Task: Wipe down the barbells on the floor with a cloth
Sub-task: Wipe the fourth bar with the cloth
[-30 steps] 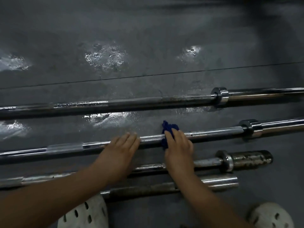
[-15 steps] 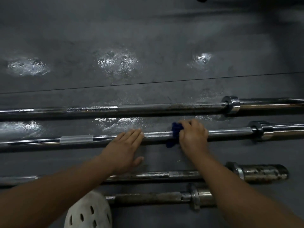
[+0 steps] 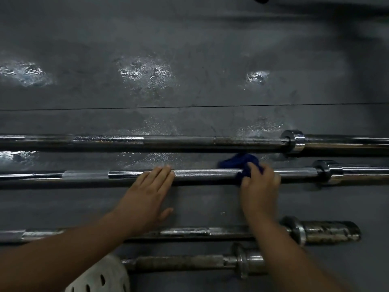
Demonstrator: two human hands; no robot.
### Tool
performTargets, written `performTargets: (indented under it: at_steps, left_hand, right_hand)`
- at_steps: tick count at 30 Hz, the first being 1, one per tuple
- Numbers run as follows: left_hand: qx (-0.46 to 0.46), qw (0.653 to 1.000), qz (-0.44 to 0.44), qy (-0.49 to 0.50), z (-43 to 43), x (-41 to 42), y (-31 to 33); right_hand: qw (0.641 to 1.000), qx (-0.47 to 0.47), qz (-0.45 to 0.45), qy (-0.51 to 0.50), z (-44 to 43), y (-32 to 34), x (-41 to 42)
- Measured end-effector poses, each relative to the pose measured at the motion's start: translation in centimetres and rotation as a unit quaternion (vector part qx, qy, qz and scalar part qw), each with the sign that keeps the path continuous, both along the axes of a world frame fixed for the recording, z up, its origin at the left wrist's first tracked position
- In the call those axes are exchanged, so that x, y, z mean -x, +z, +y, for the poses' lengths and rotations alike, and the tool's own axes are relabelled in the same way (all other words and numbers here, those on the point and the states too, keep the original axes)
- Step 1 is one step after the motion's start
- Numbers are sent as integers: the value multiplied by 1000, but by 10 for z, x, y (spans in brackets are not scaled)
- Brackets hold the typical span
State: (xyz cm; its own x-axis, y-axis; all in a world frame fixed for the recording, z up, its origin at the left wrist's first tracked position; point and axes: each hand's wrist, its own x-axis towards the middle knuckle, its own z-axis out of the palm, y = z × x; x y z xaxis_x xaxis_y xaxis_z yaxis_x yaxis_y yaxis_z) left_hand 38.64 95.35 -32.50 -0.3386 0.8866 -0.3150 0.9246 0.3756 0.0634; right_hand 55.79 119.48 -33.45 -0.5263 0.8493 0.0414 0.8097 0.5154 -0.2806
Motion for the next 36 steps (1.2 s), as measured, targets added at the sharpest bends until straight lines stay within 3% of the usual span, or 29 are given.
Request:
performTargets:
  at_steps: [1, 2, 5, 7, 12, 14, 17, 21, 23, 27, 30, 33, 36]
  left_hand:
    - [0, 1000, 1, 3, 2, -2, 0]
    - [-4, 1000, 2, 8, 3, -4, 0]
    - [-23, 1000, -5, 14, 7, -2, 4]
    - [-37, 999, -19, 18, 11, 7, 7]
    - [-24, 998, -49, 39, 21, 11, 6]
    - [-15, 998, -49, 47, 22, 7, 5]
    - [-28, 997, -52, 45, 18, 6, 6]
    - [-48, 995, -62, 59, 19, 2, 6]
    - [-54, 994, -61, 73, 24, -1, 9]
    - [-48, 993, -75, 73, 25, 4, 15]
    - [-38, 995, -67, 63, 20, 4, 14]
    - [-36, 996, -55, 61, 18, -4, 16]
    - [-24, 997, -54, 52, 15, -11, 21]
  right_hand:
    - [999, 4, -12, -44, -14, -2, 6]
    - [1000, 6, -16, -25, -34, -3, 21]
    - [976, 40, -26, 215, -84, 6, 57]
    - [961, 56, -44, 267, -62, 8, 59]
    - [982, 71, -73, 157, -42, 12, 47]
    - [977, 96, -73, 176, -49, 17, 55]
    - [962, 23, -114, 248, -19, 20, 43]
    - [993, 12, -90, 73, -16, 17, 24]
    - [992, 46, -74, 91, -59, 17, 48]
    - [962, 38, -92, 255, -83, 23, 73]
    - [981, 16, -97, 165, -43, 21, 35]
    - [992, 72, -84, 57, -34, 27, 19]
    - [984, 116, -88, 101, -58, 28, 35]
